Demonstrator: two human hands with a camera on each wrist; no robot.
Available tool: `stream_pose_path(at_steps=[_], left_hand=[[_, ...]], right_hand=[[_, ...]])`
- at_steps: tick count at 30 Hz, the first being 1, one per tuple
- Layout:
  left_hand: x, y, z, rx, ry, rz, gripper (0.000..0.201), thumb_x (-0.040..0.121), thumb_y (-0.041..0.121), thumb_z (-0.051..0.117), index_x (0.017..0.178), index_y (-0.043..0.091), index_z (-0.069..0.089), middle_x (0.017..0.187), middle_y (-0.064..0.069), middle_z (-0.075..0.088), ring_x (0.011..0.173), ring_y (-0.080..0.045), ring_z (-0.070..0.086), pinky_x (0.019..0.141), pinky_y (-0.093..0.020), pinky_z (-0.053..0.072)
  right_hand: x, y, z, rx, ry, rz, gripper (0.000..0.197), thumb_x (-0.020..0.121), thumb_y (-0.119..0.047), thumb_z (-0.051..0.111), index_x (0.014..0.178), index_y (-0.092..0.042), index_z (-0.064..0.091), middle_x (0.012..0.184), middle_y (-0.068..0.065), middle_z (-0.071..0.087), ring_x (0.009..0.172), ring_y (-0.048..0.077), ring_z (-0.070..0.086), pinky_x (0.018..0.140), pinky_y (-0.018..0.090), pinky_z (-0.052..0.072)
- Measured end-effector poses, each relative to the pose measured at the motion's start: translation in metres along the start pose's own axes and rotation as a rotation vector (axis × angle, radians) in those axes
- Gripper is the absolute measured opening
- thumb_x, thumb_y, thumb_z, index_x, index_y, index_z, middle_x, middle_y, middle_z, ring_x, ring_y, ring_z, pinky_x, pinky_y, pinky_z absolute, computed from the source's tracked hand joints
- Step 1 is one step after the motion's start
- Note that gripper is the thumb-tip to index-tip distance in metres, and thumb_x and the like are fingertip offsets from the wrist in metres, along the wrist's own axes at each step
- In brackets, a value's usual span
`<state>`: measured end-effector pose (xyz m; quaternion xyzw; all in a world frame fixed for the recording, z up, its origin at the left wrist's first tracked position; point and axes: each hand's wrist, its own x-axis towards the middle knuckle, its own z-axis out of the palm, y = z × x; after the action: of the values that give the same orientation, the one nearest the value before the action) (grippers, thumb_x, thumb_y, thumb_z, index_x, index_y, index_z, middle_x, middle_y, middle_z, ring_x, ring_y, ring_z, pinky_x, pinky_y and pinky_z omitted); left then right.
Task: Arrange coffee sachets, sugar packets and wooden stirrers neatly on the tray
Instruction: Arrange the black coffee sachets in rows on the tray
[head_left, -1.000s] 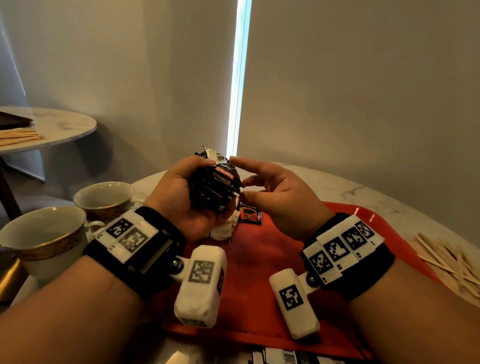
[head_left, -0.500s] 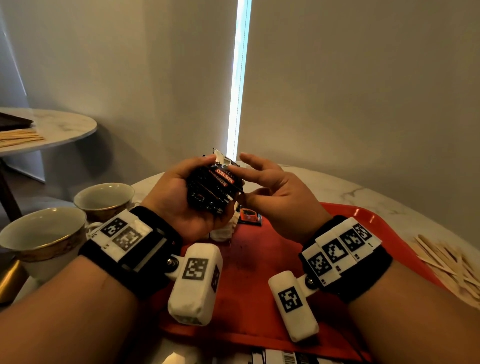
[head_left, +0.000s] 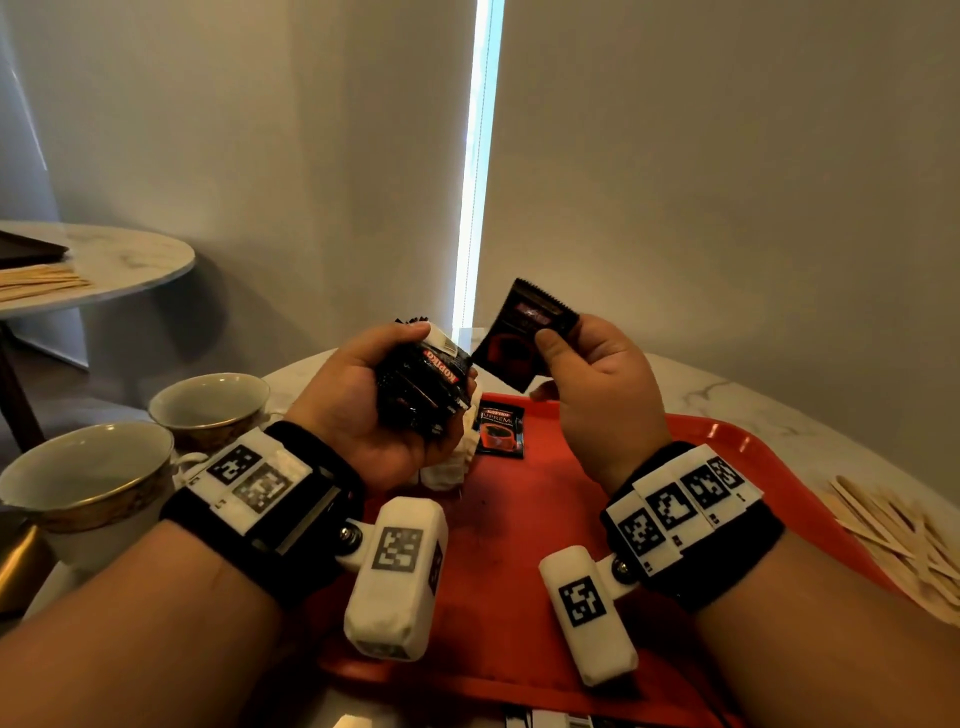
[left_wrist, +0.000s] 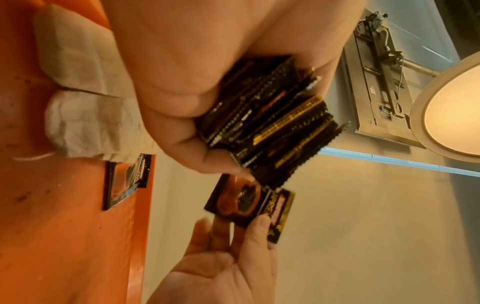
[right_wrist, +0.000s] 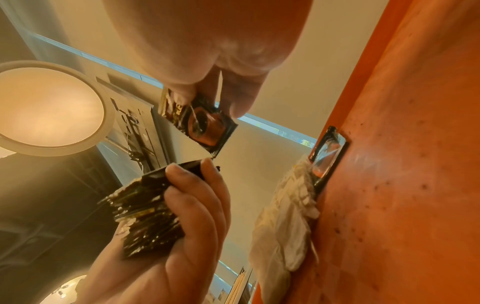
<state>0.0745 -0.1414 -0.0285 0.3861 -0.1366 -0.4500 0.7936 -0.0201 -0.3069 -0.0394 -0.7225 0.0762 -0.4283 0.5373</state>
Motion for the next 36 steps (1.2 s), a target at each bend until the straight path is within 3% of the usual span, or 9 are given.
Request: stream_pose_path(at_steps=[6,10,14,16,19,26,28,32,36], left_hand=[[-0.002,0.001,0.002,0.045,-0.010,0.079,0.046,0.077,0.033,0.061,0.110,0.003,0.066,0.104,-0.015,0.069,0.074,-0.019,0.067,0.063,-0.029,0.048],[-0.006,-0.005,0.009,0.146,-0.045,0.078,0.036,0.077,0.030,0.059,0.103,0.007,0.068,0.084,-0.013,0.068,0.070,-0.020,0.065,0.063,-0.029,0.047],[-0.004,-0.009,0.010,0.181,-0.001,0.091,0.052,0.074,0.028,0.061,0.122,0.007,0.063,0.089,-0.012,0.070,0.074,-0.020,0.066,0.063,-0.031,0.049],[-0.003,-0.009,0.009,0.177,0.020,0.105,0.060,0.071,0.027,0.063,0.126,0.006,0.060,0.091,-0.012,0.070,0.072,-0.020,0.067,0.058,-0.030,0.051],[-0.001,-0.011,0.009,0.193,0.042,0.123,0.064,0.067,0.025,0.069,0.127,0.006,0.060,0.093,-0.013,0.070,0.070,-0.020,0.067,0.057,-0.029,0.050],[0.002,-0.005,0.004,0.131,0.114,0.153,0.060,0.065,0.028,0.066,0.120,0.007,0.059,0.089,-0.013,0.065,0.070,-0.021,0.063,0.059,-0.029,0.051],[0.004,-0.002,0.001,0.108,0.116,0.156,0.061,0.066,0.029,0.066,0.121,0.007,0.059,0.086,-0.013,0.065,0.069,-0.021,0.064,0.059,-0.028,0.050],[0.005,-0.001,-0.001,0.095,0.121,0.177,0.067,0.065,0.030,0.068,0.126,0.005,0.060,0.088,-0.014,0.064,0.069,-0.022,0.063,0.057,-0.028,0.051],[0.007,-0.001,-0.002,0.085,0.124,0.169,0.052,0.072,0.029,0.066,0.119,0.007,0.061,0.088,-0.014,0.064,0.068,-0.022,0.063,0.057,-0.028,0.050]], right_hand=[[-0.001,-0.005,0.000,0.303,-0.048,0.220,0.015,0.101,-0.003,0.051,0.103,-0.011,0.064,0.091,0.014,0.072,0.067,0.015,0.073,0.046,0.017,0.049],[-0.002,-0.003,0.004,0.365,-0.128,0.259,0.016,0.100,0.002,0.050,0.111,-0.001,0.061,0.100,0.025,0.070,0.064,0.018,0.072,0.043,0.018,0.047],[-0.003,-0.002,0.005,0.375,-0.140,0.237,0.015,0.097,0.005,0.055,0.109,0.002,0.064,0.099,0.025,0.072,0.073,0.026,0.073,0.052,0.025,0.055],[-0.005,-0.005,0.004,0.373,-0.162,0.235,0.014,0.096,0.006,0.056,0.106,0.001,0.064,0.097,0.024,0.072,0.070,0.023,0.073,0.050,0.023,0.054],[-0.006,-0.007,0.003,0.312,-0.153,0.208,0.014,0.095,0.006,0.057,0.104,-0.001,0.066,0.090,0.018,0.072,0.060,0.015,0.070,0.044,0.019,0.048],[0.006,0.007,-0.005,0.134,0.054,0.258,0.010,0.095,-0.005,0.063,0.095,-0.012,0.070,0.082,0.010,0.075,0.063,0.018,0.068,0.041,0.021,0.043],[0.013,0.017,-0.013,0.115,0.097,0.319,0.011,0.096,-0.004,0.061,0.094,-0.012,0.069,0.077,0.007,0.074,0.055,0.012,0.064,0.040,0.019,0.041],[0.022,0.047,-0.024,-0.102,0.054,0.515,0.007,0.095,-0.010,0.062,0.098,-0.014,0.067,0.086,0.013,0.074,0.049,0.018,0.059,0.038,0.025,0.035],[0.026,0.059,-0.032,-0.191,0.015,0.665,0.013,0.091,0.006,0.055,0.092,-0.003,0.065,0.074,0.018,0.062,0.048,0.024,0.052,0.042,0.030,0.039]])
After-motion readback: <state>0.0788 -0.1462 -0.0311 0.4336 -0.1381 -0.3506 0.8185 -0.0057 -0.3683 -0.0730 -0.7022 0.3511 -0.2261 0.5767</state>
